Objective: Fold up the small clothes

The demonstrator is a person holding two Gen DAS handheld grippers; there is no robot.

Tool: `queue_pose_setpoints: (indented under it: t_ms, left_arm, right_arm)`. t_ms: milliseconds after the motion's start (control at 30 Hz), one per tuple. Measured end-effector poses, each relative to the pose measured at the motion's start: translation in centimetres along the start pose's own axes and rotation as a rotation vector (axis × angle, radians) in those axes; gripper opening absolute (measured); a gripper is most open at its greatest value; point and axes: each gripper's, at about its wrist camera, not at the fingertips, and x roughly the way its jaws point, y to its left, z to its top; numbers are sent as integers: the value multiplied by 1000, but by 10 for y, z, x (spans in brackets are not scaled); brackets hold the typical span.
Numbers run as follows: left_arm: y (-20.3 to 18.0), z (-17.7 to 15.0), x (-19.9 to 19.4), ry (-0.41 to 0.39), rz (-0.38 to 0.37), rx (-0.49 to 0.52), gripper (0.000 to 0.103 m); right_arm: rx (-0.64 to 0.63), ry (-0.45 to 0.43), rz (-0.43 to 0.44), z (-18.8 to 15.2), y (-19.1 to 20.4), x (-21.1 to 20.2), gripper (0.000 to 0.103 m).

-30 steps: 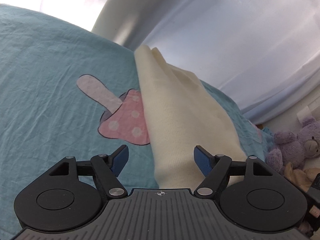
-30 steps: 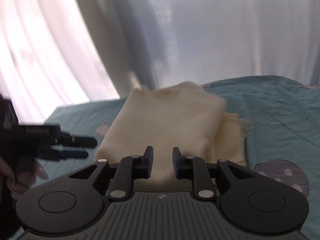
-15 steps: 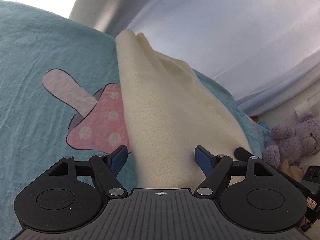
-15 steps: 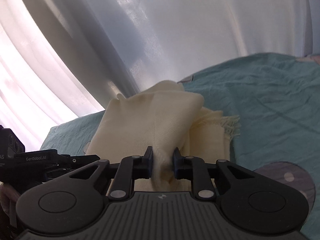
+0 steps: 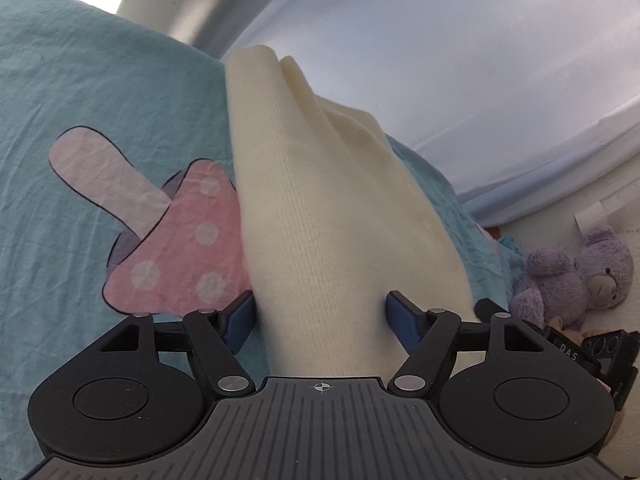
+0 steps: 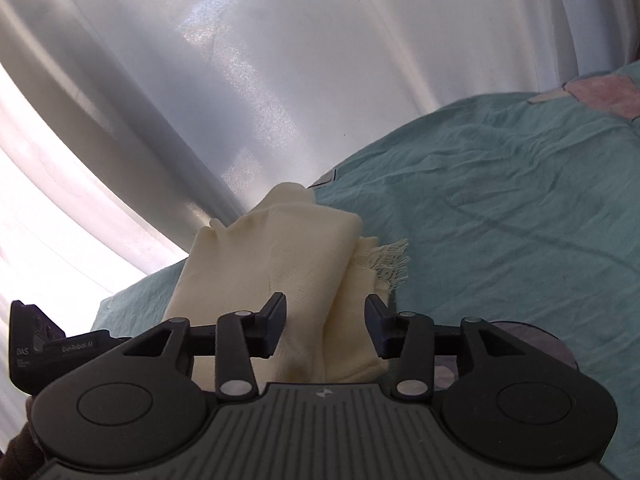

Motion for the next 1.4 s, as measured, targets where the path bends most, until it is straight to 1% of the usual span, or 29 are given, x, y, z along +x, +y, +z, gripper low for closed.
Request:
queue_pose_setpoints:
  t_ms: [33,67,100,167,233,300,367,400,433,467,500,567,600,667,767,800,833,867,900,967,1000,1067,1167,1267,1333,1400]
  left_arm:
    - [1,0,0,1,-5,1,74]
    - [0,0,0,2,-7,4,71]
    - [1,-1,-1,3,-6,9,69]
    - [3,-2,-2,5,-15,10,68]
    - [7,-2,-4,7,-27,-5,69]
    - [11,-1,-4,5,-44,-27,70]
    - [14,1,-3,-1,-60,-45,71]
    - [14,2,-2,-3,-65,-54,73]
    - [15,2,-1,-4,-67,-60,74]
    - [14,3,-1,-4,-70,-62,75]
    - [14,4,0,-4,-75,-64,77]
    - [13,6,1,-1,-74,-70,77]
    - [13,7,2,-1,-73,-76,77]
    - [13,11,5,-1,-73,-97,77]
    - [15,13,9,-12,-86,-114,77]
    - [15,13,9,-15,-85,-113,73]
    - [14,13,9,-19,-65,-102,60]
    - [12,13,10,-22,-43,-84,58]
    - [12,13,10,-25,-38,-77,54]
    - [12,12,8,-32,-33,-76,50]
    - [10,11,5,-41,-30,-68,47]
    - [2,12,-2,-63,-19,-40,44]
    - [-12,13,-23,-113,-16,28,43]
    - [-22,7,-61,-191,-6,88,43]
    - [-22,-4,-86,-232,37,117,43]
    - [-15,-20,-105,-257,86,124,44]
  right_arm:
    - [31,22,-3,3,-8,6,48]
    - [59,33,-22,5,-14,8,49]
    - [91,40,-10,5,-20,7,49]
    - [135,59,46,3,-25,1,49]
    - [166,86,80,-4,-28,-6,51]
    - [219,104,126,-15,-34,-13,58]
    - [281,140,194,-24,-41,-12,62]
    - [291,158,204,-26,-43,-9,64]
    - [292,165,192,-27,-44,-4,64]
    - [294,162,198,-28,-45,-1,65]
    - [303,164,219,-27,-47,4,65]
    - [348,174,258,-27,-50,19,63]
    - [347,168,269,-26,-49,23,64]
    - [313,165,267,-19,-40,33,65]
    - [313,170,276,-10,-33,49,65]
    - [306,171,265,-7,-29,52,65]
    - [286,171,255,-6,-23,57,65]
    - [257,173,240,-5,-17,61,64]
    - [226,176,222,-4,-11,65,55]
    - [187,181,191,-4,-3,71,44]
    - [180,179,183,-5,0,73,41]
    - [134,169,165,-3,8,69,38]
    - [46,132,175,-2,33,56,36]
    - [-27,110,217,-4,63,46,36]
    - [-81,106,256,-10,82,40,36]
    - [-146,116,287,-21,100,40,36]
